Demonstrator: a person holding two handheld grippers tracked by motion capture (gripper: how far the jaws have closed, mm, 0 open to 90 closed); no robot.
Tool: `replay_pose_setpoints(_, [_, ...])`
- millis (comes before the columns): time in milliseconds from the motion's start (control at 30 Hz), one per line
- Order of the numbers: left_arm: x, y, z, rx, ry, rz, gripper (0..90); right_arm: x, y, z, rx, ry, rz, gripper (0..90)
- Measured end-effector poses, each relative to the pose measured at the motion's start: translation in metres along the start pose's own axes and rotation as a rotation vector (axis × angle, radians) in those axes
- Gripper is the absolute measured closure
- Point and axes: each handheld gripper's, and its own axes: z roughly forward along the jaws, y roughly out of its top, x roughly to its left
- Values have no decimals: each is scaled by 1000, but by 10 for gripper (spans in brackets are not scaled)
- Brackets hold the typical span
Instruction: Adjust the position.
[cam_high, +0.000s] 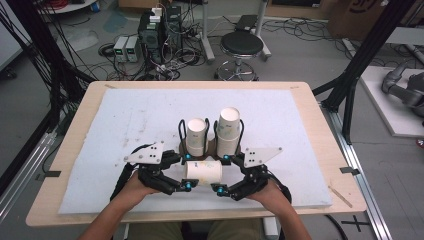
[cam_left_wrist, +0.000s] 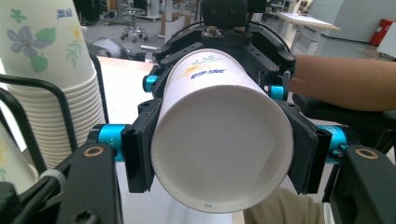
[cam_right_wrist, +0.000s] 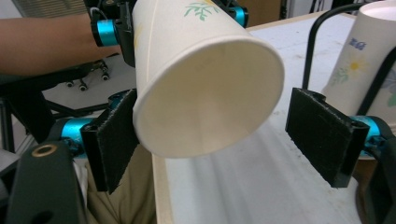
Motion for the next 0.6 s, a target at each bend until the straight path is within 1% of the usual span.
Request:
replay_pose_setpoints(67, [0,0,1,4,-6,3,372,1,0,1,2,2,-11,192])
replay_pose_setpoints(133, [1,0,1,4,-7,3,372,1,1,0,0,4,-16,213])
replay_pose_setpoints(167, [1,0,1,5,-11,5,371,0,1,0,-3,15,-19,249])
replay_pose_setpoints(200, [1,0,1,3,-13,7,372,0,0,-1,-7,29,-23,254])
replay_pose_setpoints(400, [1,-1,0,0,-21,6,373,-1,-1,-2,-20,46,-23,288])
replay_pose_setpoints(600, [1,-2,-1,-8,-21,7,372,-1,0,-3,-23,46,-21,312])
